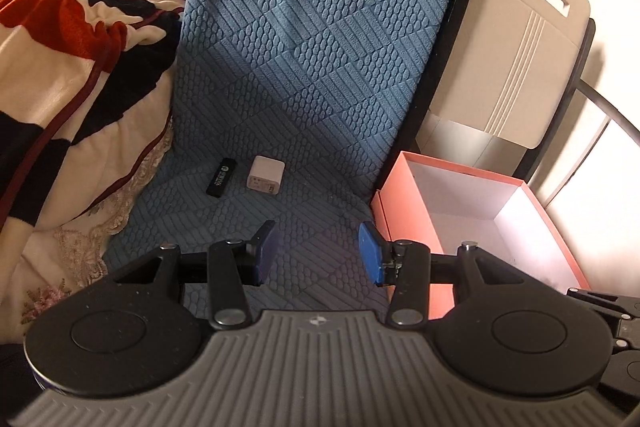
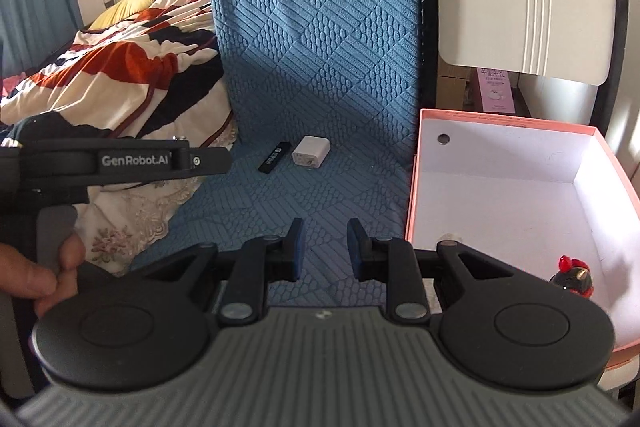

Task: Organize rigid objects
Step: 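Move both open tools back over the remaining charger and USB stick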

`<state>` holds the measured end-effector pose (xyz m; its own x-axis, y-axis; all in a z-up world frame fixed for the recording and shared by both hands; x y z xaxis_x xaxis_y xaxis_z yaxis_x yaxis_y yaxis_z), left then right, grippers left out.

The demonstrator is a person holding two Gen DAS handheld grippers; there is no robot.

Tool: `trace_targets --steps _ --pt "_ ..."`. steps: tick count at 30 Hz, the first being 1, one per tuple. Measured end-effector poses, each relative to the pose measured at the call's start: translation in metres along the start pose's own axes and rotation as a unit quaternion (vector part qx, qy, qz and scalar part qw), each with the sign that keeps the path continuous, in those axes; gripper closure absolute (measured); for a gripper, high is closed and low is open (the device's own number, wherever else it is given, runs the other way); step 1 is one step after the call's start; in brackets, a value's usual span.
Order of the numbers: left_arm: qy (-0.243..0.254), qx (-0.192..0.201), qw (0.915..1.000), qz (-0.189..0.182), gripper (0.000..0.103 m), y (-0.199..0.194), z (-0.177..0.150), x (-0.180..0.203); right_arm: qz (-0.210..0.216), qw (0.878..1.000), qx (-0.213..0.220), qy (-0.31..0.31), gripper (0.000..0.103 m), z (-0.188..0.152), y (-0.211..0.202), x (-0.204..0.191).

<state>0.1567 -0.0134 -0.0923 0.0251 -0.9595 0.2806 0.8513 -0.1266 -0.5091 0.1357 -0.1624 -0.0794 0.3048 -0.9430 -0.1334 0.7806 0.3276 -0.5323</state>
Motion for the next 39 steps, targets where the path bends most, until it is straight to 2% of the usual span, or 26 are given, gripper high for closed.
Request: trace_targets --steps 16,21,25,31,36,39 --pt "0.007 -0.029 0.9993 0.02 0.052 0.003 -0.038 -0.04 0.002 1.0 -0.016 -0.005 0.077 -0.039 0.029 -0.031" --pt "-0.004 -0.052 0.9985 0.016 0.052 0.028 -0.048 -0.049 0.011 1.0 -0.004 0.012 0.077 -0.035 0.043 -0.029" --pt "0.007 -0.073 0.9972 0.018 0.052 0.053 -0.048 -0.057 0.014 1.0 -0.012 0.01 0.077 -0.031 0.065 -0.028" --pt "0.0 -0.081 0.9967 0.009 0.052 0.094 -0.042 -0.065 0.017 0.999 -0.031 -0.01 0.077 -0.021 0.093 -0.025" --pt "0.006 -0.088 0.996 0.016 0.052 0.122 -0.036 -0.079 0.025 0.999 -0.036 -0.001 0.077 -0.011 0.112 -0.024" --pt "-0.01 -0.095 0.9953 0.014 0.052 0.132 -0.038 -0.088 0.036 0.999 -0.038 0.004 0.077 -0.005 0.128 -0.025"
Point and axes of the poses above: each gripper's, at about its wrist camera, not at the fingertips, and y roughly the way its jaws point, x to its right, z to its top, the point moved 6 cm from there along y, roughly the way its jaws point, and after that the axes turned 7 degrees about x, right-handed, at the moved point
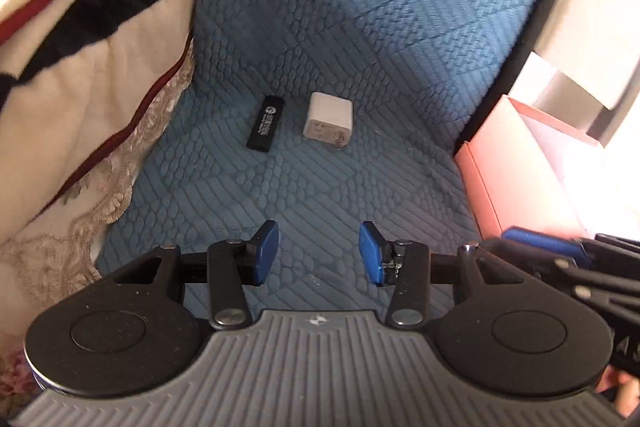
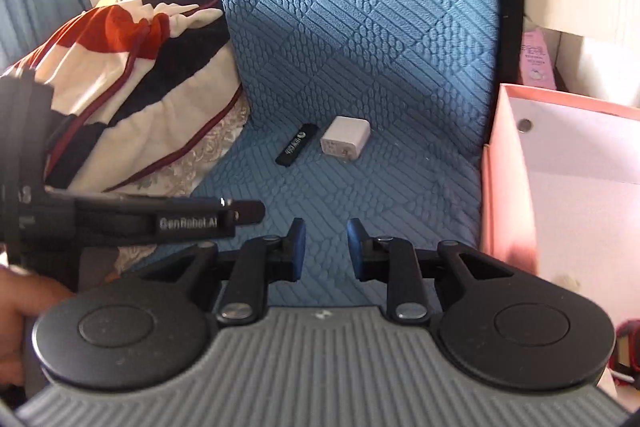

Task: Organize rigid objects
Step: 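Move both open tools back over the remaining charger and USB stick, then grasp the second white charger with the right tool while the left tool grasps the black USB stick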

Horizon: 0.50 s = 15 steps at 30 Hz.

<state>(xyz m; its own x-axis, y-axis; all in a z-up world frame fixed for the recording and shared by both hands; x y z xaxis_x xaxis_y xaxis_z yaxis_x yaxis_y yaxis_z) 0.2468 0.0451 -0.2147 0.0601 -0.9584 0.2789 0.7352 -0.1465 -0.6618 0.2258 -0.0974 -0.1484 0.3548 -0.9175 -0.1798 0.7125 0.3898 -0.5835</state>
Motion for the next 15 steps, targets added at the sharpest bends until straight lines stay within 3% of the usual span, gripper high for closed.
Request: trace_targets --steps 15 --pt "0.032 -0.025 0.9984 0.039 0.052 0.076 0.027 -0.009 0.032 0.999 -0.003 0.015 0.076 0.036 0.098 0.018"
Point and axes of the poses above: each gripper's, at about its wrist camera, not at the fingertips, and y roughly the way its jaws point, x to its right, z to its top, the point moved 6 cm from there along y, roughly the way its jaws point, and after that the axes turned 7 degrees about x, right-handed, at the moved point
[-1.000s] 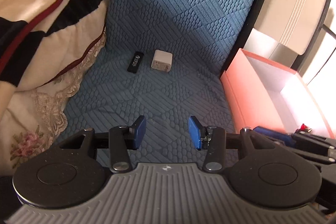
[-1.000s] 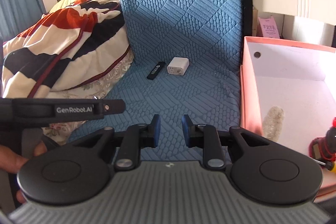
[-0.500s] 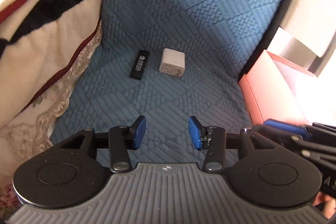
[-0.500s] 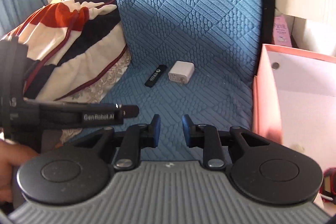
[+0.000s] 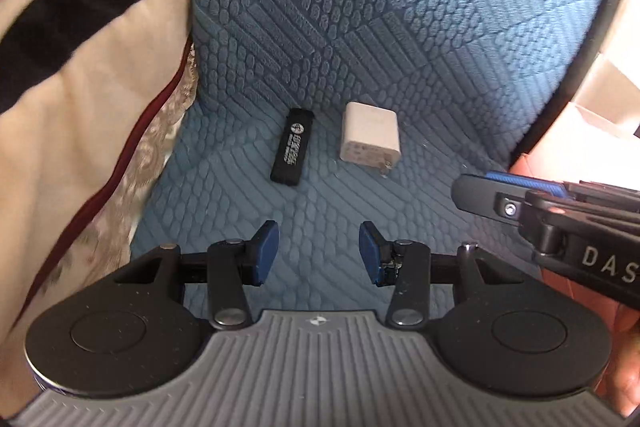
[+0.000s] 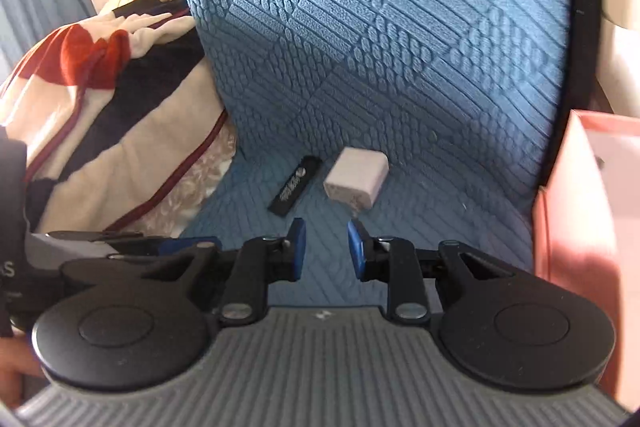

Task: Organize rigid objects
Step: 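Grasp the second white charger with the right tool while the left tool grasps the black USB stick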

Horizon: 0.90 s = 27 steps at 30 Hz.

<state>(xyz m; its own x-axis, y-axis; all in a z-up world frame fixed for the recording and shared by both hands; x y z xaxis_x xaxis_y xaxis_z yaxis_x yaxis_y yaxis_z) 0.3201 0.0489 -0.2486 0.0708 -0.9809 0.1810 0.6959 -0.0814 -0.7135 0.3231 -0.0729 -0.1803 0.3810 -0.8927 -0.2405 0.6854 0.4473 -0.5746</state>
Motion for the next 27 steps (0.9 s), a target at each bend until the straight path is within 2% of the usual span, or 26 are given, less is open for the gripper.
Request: trace_targets --steps 4,11,16,17,18,20,23,25,27 --pt "-0.001 -0.016 0.9998 0.01 0.052 0.017 0.014 -0.007 -0.002 1.0 -0.001 -0.003 0.076 0.006 0.029 0.005" --pt "-0.015 -0.034 0.9993 -0.009 0.053 0.038 0.032 -0.025 0.001 0.999 -0.021 0.038 0.075 0.015 0.065 0.023" --pt "0.016 -0.048 0.9986 -0.016 0.053 0.058 0.043 -0.028 0.001 0.999 -0.04 0.036 0.075 0.023 0.092 0.02" --pt "0.017 -0.05 0.9985 -0.014 0.053 0.061 0.044 -0.029 -0.003 0.999 -0.041 0.032 0.068 0.024 0.097 0.017" --pt "0.016 -0.053 0.9984 -0.014 0.053 0.063 0.044 -0.031 -0.005 0.999 -0.043 0.03 0.053 0.025 0.102 0.014" --pt "0.018 -0.057 0.998 -0.022 0.053 0.066 0.044 -0.031 -0.018 0.998 -0.049 0.028 0.042 0.027 0.112 0.011" --pt "0.024 -0.056 0.9977 -0.028 0.053 0.069 0.043 -0.027 -0.054 0.996 -0.069 0.014 0.042 0.025 0.126 0.011" --pt "0.031 -0.056 0.9974 -0.034 0.053 0.072 0.041 -0.023 -0.059 0.996 -0.071 0.014 0.041 0.023 0.132 0.013" --pt "0.041 -0.052 0.9976 -0.02 0.056 0.074 0.04 -0.022 -0.051 0.996 -0.067 0.024 0.043 0.018 0.135 0.017"
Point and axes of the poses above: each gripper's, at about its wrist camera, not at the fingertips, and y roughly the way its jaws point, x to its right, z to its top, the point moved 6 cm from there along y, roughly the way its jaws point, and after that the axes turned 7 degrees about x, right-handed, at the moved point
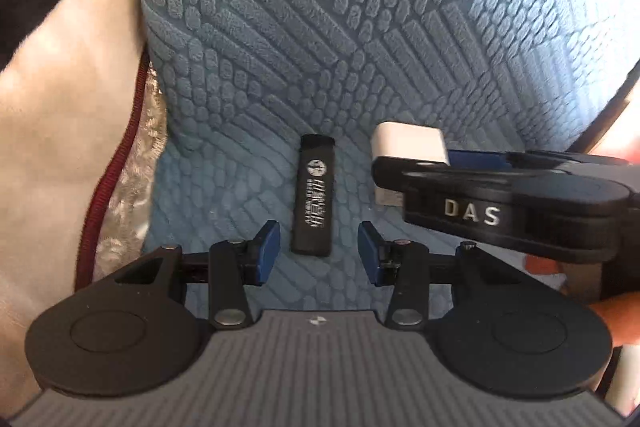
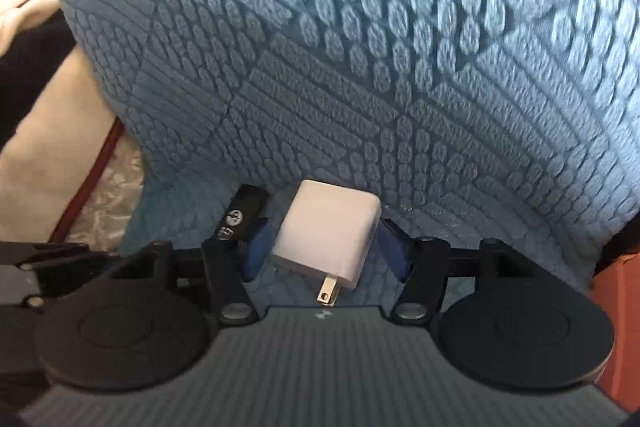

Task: Organize rigid objects
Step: 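Grasp the second white charger with the right tool while the left tool grasps the black USB stick, then carry the charger and USB stick over the pink box with both tools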

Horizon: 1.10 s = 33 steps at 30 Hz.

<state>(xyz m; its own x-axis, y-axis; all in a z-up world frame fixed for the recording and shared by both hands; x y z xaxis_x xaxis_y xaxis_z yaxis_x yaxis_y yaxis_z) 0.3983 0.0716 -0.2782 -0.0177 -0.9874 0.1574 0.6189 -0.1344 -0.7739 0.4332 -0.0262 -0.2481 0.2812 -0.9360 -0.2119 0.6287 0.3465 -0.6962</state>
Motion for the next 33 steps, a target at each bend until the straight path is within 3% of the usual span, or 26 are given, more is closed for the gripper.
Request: trace_targets --steps 8,10,13,20,25,30,33 --pt "-0.015 0.01 0.9997 -0.018 0.063 0.005 0.001 -0.005 -0.015 1.0 -0.007 -0.011 0.045 -0.002 -0.012 0.011" --pt "-0.017 0.01 0.9997 -0.013 0.071 0.008 0.001 -0.006 -0.021 1.0 -0.008 -0.013 0.046 -0.002 -0.018 0.017" --pt "-0.021 0.014 0.9996 -0.011 0.076 0.009 0.003 -0.007 -0.026 0.999 -0.006 -0.02 0.046 -0.001 -0.028 0.025" --pt "-0.013 -0.001 0.9999 -0.011 0.077 0.008 0.004 0.008 -0.026 1.0 -0.014 -0.008 0.046 -0.003 -0.049 0.046" --pt "-0.009 -0.001 0.9999 -0.012 0.077 -0.002 0.003 0.018 -0.01 0.999 -0.026 0.016 0.047 -0.023 -0.073 0.053" --pt "-0.015 -0.013 0.9997 -0.017 0.077 -0.01 -0.008 0.027 -0.037 0.999 -0.028 -0.022 0.047 -0.047 -0.094 0.05" --pt "-0.027 -0.016 0.9993 -0.021 0.077 -0.024 -0.023 0.027 -0.039 0.999 -0.031 -0.01 0.047 -0.057 -0.104 0.049"
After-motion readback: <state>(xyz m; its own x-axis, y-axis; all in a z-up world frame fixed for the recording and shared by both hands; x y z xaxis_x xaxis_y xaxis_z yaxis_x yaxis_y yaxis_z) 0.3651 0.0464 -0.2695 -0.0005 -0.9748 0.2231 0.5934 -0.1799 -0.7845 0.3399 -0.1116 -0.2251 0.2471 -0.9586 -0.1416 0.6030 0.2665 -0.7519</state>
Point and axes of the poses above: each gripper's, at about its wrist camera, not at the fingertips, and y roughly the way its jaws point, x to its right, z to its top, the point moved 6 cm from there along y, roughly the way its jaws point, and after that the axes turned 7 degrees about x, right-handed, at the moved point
